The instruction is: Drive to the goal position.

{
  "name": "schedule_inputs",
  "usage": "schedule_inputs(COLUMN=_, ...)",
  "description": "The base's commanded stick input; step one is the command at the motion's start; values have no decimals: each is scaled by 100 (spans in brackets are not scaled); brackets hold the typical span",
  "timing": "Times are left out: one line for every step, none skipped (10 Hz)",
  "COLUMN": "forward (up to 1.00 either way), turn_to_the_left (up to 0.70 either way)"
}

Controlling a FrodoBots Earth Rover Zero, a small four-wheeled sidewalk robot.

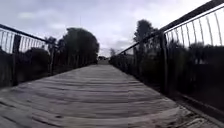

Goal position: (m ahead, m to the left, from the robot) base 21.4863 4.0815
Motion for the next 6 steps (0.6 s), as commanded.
schedule_inputs(forward=70, turn_to_the_left=0)
schedule_inputs(forward=70, turn_to_the_left=0)
schedule_inputs(forward=70, turn_to_the_left=0)
schedule_inputs(forward=70, turn_to_the_left=0)
schedule_inputs(forward=70, turn_to_the_left=0)
schedule_inputs(forward=70, turn_to_the_left=0)
